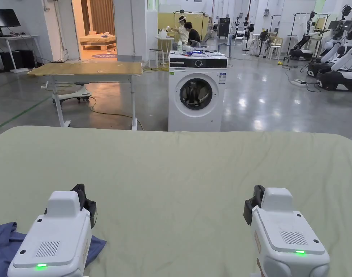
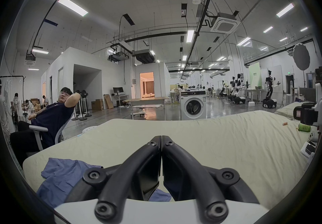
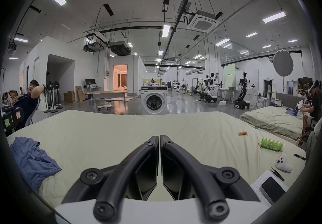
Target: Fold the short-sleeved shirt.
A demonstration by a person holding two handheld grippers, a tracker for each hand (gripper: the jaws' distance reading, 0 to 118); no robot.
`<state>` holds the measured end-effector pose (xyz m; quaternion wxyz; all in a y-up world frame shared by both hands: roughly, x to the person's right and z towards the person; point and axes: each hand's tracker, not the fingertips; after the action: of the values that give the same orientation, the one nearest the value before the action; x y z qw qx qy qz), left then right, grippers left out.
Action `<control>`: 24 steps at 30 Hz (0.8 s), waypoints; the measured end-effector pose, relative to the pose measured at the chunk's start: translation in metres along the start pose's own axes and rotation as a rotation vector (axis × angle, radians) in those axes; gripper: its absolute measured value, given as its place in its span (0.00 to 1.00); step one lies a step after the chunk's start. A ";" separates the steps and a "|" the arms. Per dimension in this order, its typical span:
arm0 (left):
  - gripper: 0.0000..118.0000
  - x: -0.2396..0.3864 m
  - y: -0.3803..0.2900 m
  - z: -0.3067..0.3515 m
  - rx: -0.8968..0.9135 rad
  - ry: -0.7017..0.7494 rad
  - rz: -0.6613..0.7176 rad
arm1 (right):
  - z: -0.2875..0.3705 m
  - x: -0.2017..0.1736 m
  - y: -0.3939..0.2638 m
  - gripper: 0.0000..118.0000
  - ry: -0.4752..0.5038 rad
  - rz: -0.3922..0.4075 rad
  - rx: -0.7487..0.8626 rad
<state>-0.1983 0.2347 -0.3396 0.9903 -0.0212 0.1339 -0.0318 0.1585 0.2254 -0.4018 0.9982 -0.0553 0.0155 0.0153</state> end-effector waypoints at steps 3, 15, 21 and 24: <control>0.01 -0.001 -0.001 -0.003 0.000 0.003 0.001 | 0.002 0.000 0.001 0.01 0.000 0.000 0.006; 0.01 -0.042 0.000 -0.017 -0.041 -0.096 0.624 | -0.001 0.023 0.009 0.01 0.056 -0.480 -0.024; 0.01 0.004 0.009 -0.016 0.000 -0.044 -0.327 | 0.000 -0.012 0.023 0.00 0.082 0.173 0.023; 0.01 0.033 -0.002 -0.001 0.052 -0.017 -0.905 | 0.006 -0.045 0.014 0.01 0.027 0.817 0.126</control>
<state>-0.1669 0.2301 -0.3493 0.8780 -0.0532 0.1024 -0.4646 0.1137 0.2382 -0.3962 0.9112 0.0164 0.0502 0.4085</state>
